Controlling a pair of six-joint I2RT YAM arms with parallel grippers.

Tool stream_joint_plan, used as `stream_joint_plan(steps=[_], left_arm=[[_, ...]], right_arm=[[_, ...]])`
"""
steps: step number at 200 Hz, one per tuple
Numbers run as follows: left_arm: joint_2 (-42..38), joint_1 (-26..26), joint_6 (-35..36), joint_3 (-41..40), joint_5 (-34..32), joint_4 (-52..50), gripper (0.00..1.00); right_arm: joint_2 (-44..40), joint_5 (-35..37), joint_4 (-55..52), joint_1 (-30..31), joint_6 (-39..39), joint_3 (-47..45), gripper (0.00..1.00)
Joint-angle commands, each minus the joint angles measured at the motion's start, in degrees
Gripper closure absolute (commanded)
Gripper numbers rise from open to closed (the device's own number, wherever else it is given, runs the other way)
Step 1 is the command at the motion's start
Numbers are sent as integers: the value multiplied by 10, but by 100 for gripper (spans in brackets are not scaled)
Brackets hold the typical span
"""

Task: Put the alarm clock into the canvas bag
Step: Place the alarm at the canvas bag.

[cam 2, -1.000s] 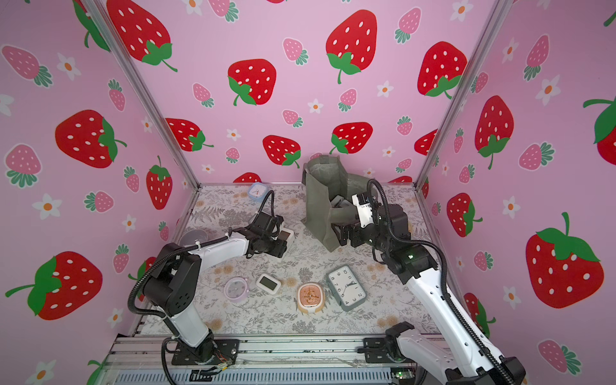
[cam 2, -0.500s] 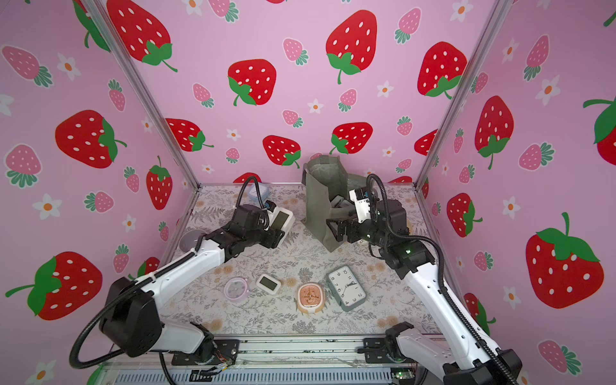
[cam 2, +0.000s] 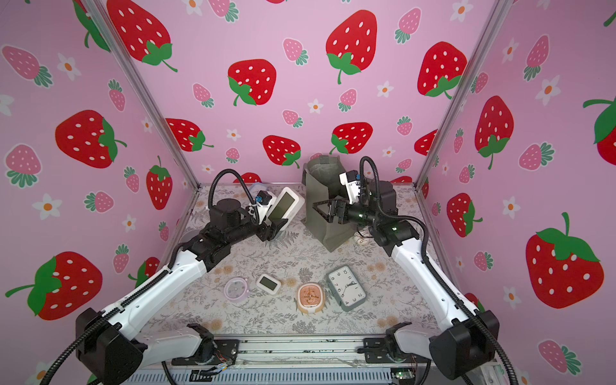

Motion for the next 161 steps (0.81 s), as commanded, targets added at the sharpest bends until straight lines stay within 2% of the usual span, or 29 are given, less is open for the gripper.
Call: stream_joint_plan(steps=[1,32,68,115,148,161], left_arm=[[1,-3,42,31,61,33,43],[4,-7,58,36,86,27,42],[14,-14,62,45,91,24,42],[32,-25,76,59,100,19,40],[40,-29,78,66,97,19,40],[42,-30,77,69,88,18,36]], right_arm=[[23,-53,13,0,28,34,6],[43,-66,28,1,57,34,9],[63,-86,35,6,71,38,18],[76,-85,28,9,73,38,22],[82,-86,37,12,79,33,34],[81,-80,32,12,71,37,42]])
